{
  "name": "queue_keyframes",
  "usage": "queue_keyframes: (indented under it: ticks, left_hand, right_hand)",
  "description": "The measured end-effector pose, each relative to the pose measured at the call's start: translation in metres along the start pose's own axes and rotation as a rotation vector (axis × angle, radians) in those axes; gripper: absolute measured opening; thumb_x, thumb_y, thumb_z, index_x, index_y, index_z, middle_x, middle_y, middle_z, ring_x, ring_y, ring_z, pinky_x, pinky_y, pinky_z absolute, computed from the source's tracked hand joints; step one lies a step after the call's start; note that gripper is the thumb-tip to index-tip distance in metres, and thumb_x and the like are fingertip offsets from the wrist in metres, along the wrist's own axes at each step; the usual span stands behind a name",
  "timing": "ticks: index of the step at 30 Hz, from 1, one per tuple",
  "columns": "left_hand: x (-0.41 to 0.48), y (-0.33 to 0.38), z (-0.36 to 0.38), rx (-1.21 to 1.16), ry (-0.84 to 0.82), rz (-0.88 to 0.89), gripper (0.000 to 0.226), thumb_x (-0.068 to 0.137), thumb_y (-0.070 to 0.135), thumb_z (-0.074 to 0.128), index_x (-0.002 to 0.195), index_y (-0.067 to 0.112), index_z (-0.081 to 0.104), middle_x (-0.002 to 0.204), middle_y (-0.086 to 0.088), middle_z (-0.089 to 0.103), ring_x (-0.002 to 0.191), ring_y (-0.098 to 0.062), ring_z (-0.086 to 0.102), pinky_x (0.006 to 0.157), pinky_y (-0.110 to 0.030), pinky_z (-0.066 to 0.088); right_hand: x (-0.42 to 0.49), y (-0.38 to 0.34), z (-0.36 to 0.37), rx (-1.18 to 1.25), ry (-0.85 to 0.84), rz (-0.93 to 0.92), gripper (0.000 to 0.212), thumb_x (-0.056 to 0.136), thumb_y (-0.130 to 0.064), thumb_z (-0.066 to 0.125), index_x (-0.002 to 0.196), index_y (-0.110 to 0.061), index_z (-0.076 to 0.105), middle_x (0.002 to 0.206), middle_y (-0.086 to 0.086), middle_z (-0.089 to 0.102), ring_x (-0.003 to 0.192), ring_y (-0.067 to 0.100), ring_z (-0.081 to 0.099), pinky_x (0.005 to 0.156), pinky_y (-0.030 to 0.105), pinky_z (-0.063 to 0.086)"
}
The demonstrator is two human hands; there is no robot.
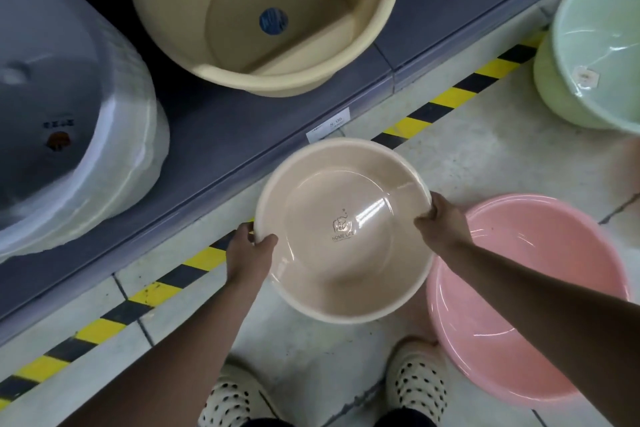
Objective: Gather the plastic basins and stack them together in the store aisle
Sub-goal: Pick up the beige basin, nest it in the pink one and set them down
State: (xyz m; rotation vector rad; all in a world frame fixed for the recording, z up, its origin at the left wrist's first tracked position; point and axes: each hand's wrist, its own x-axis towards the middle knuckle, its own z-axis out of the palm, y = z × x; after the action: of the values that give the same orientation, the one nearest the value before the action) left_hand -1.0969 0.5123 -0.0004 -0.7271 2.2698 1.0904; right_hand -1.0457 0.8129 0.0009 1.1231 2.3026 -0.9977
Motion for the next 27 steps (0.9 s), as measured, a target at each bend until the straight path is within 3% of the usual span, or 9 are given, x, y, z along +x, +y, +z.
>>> queue_keyframes:
  ticks: [5,10,13,16,18,21,25,27]
  left_hand:
    - [0.002,-0.010,0.010,0.037,0.011,0.030,0.029,0.089,0.010,0.060,0.116,0.001,0.056,0.098,-0.008,0.061,0.086,-0.029,0.056,0.063,-0.030,0.038]
    - [0.007,-0.006,0.006,0.058,-0.042,0.021,0.040,0.093,0.015,0.061,0.131,0.006,0.054,0.113,-0.011,0.063,0.099,-0.031,0.060,0.080,-0.034,0.045]
    - [0.007,0.006,-0.004,0.080,-0.047,0.039,0.032,0.091,0.014,0.063,0.123,0.010,0.061,0.106,-0.011,0.065,0.100,-0.034,0.063,0.083,-0.042,0.053]
    - [-0.002,0.024,-0.015,0.063,-0.014,0.084,0.027,0.090,0.016,0.064,0.117,0.013,0.064,0.100,-0.007,0.065,0.090,-0.030,0.060,0.077,-0.038,0.049]
    - [-0.015,0.037,-0.025,0.024,-0.011,0.120,0.029,0.084,0.023,0.067,0.112,0.015,0.066,0.099,-0.006,0.069,0.090,-0.032,0.064,0.076,-0.041,0.052]
    - [-0.040,0.064,-0.041,-0.039,-0.057,0.187,0.031,0.075,0.032,0.063,0.105,0.029,0.066,0.100,0.000,0.072,0.090,-0.024,0.066,0.078,-0.041,0.054]
    - [-0.074,0.104,-0.050,-0.060,-0.084,0.284,0.011,0.086,0.013,0.067,0.093,0.021,0.064,0.076,0.014,0.068,0.076,-0.012,0.060,0.064,-0.029,0.045]
    - [-0.092,0.124,-0.048,-0.043,-0.082,0.312,0.016,0.088,0.009,0.066,0.090,0.026,0.064,0.072,0.018,0.068,0.074,-0.006,0.059,0.062,-0.028,0.043]
  right_hand:
    - [0.004,0.009,0.007,0.075,-0.047,0.006,0.049,0.085,-0.006,0.049,0.131,-0.022,0.052,0.098,0.006,0.064,0.090,0.031,0.059,0.072,0.029,0.043]
    - [0.007,0.011,0.005,0.154,-0.137,0.040,0.052,0.090,-0.013,0.049,0.140,-0.028,0.042,0.103,0.006,0.064,0.089,0.029,0.061,0.070,0.029,0.046]
    - [0.001,0.009,-0.003,0.170,-0.204,0.020,0.057,0.088,-0.013,0.051,0.140,-0.032,0.040,0.105,0.004,0.064,0.093,0.030,0.064,0.071,0.033,0.052]
    - [-0.014,0.008,-0.016,0.292,-0.197,0.007,0.058,0.086,-0.009,0.052,0.136,-0.037,0.045,0.108,-0.002,0.065,0.101,0.027,0.063,0.084,0.038,0.054]
    - [-0.029,0.007,-0.031,0.355,-0.202,0.020,0.058,0.084,-0.010,0.054,0.133,-0.041,0.047,0.105,-0.006,0.066,0.100,0.023,0.063,0.082,0.034,0.052]
    - [-0.050,0.009,-0.064,0.453,-0.196,0.028,0.064,0.072,-0.017,0.056,0.130,-0.045,0.050,0.104,-0.006,0.069,0.099,0.022,0.066,0.087,0.042,0.056]
    - [-0.076,0.014,-0.114,0.527,-0.176,-0.019,0.065,0.078,-0.006,0.058,0.132,-0.043,0.051,0.106,-0.006,0.071,0.100,0.017,0.067,0.085,0.037,0.057]
    - [-0.088,0.018,-0.140,0.547,-0.163,-0.036,0.065,0.082,-0.003,0.057,0.133,-0.044,0.050,0.106,-0.010,0.071,0.098,0.013,0.067,0.079,0.030,0.056]
